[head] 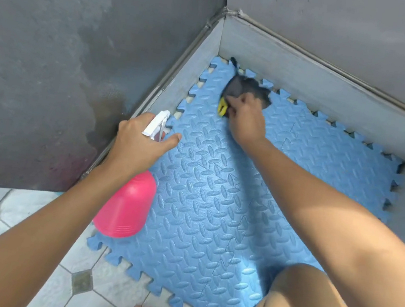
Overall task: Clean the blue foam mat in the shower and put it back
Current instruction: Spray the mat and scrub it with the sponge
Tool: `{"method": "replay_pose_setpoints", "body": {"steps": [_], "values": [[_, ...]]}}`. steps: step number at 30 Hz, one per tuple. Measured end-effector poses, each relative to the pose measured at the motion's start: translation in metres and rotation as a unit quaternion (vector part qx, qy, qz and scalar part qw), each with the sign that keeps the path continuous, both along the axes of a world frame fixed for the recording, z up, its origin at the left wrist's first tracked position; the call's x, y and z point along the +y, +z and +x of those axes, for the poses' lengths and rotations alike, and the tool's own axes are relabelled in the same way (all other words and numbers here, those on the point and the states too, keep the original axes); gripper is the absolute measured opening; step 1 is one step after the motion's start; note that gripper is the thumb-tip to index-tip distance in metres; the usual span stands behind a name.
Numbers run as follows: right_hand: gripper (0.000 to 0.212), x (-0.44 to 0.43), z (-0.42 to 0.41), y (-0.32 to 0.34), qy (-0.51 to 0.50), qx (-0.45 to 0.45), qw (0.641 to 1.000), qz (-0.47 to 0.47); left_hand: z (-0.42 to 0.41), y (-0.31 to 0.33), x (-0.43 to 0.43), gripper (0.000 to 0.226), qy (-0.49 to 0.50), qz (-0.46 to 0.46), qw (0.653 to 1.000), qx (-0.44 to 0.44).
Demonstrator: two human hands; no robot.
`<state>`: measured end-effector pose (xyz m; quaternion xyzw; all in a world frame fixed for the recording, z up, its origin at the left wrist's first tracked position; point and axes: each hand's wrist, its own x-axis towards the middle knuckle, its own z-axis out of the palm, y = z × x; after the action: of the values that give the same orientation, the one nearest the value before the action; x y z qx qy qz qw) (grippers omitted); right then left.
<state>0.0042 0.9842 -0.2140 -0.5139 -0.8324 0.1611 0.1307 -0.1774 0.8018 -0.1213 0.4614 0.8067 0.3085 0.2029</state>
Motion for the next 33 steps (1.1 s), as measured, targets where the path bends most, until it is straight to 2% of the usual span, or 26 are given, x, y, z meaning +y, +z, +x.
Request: {"method": "replay_pose_setpoints", "body": {"steps": [3,4,5,6,7,8,9,11,12,14,16,18,19,20,22,24,26,28,29,33], "values": [[0.03,-0.056,0.007,-0.001,0.227,0.034,0.973,-0.033,0.002,0.001,0.002,0.041,0.002,-0.003,1.0,0.002],[0.027,-0.068,0.012,0.001,0.259,0.045,0.962,-0.072,0.002,0.001,0.002,0.041,0.001,-0.002,1.0,0.007],[0.024,-0.076,0.015,0.004,0.254,0.081,0.954,-0.136,0.003,0.0,0.001,0.042,0.0,-0.002,1.0,0.012],[0.022,-0.079,0.019,0.009,0.204,0.144,0.943,-0.221,0.003,0.0,0.001,0.043,0.0,-0.003,1.0,0.015],[0.021,-0.078,0.023,0.015,0.13,0.212,0.922,-0.297,0.003,0.001,0.001,0.043,-0.001,-0.005,1.0,0.013],[0.024,-0.074,0.027,0.021,0.047,0.261,0.905,-0.333,0.004,0.001,0.002,0.042,0.0,-0.007,1.0,0.008],[0.028,-0.067,0.033,0.027,-0.016,0.267,0.907,-0.325,0.004,0.002,0.002,0.042,0.004,-0.009,1.0,0.003],[0.038,-0.046,0.056,0.034,-0.103,0.191,0.941,-0.258,0.004,0.001,0.003,0.042,0.013,-0.01,1.0,0.0],[0.041,-0.037,0.069,0.037,-0.136,0.16,0.958,-0.194,0.004,0.0,0.003,0.042,0.015,-0.012,1.0,-0.001],[0.041,-0.029,0.087,0.043,-0.147,0.172,0.971,-0.072,0.005,-0.001,0.003,0.042,0.015,-0.014,1.0,-0.008],[0.037,-0.034,0.086,0.04,-0.021,0.169,0.985,-0.012,0.006,-0.001,0.004,0.043,0.012,-0.022,1.0,-0.011],[0.045,-0.046,0.073,0.022,0.155,0.05,0.987,-0.002,0.007,0.0,0.007,0.043,0.001,-0.03,1.0,-0.006],[0.05,-0.047,0.068,0.011,0.211,-0.019,0.977,0.006,0.008,0.0,0.008,0.043,-0.006,-0.032,0.999,-0.004],[0.051,-0.042,0.064,0.001,0.235,-0.061,0.97,0.023,0.008,0.001,0.009,0.043,-0.011,-0.032,0.999,-0.003],[0.046,-0.018,0.047,-0.015,0.205,-0.055,0.975,0.064,0.006,0.0,0.008,0.043,-0.012,-0.031,0.999,-0.004],[0.042,0.014,0.019,-0.016,0.087,-0.034,0.993,0.07,0.005,-0.002,0.008,0.043,-0.009,-0.031,0.999,0.001],[0.042,0.045,-0.014,-0.01,-0.051,-0.026,0.998,0.028,0.005,-0.003,0.009,0.042,-0.005,-0.028,1.0,0.005],[0.041,0.064,-0.047,-0.009,-0.113,-0.037,0.993,-0.018,0.006,-0.003,0.012,0.041,-0.005,-0.023,1.0,0.0],[0.04,0.068,-0.06,-0.008,-0.096,-0.053,0.994,-0.024,0.007,-0.004,0.016,0.04,-0.009,-0.019,1.0,-0.001],[0.047,0.069,-0.08,-0.004,0.098,-0.08,0.992,-0.022,0.01,-0.005,0.034,0.035,-0.022,-0.022,1.0,0.005]]}}
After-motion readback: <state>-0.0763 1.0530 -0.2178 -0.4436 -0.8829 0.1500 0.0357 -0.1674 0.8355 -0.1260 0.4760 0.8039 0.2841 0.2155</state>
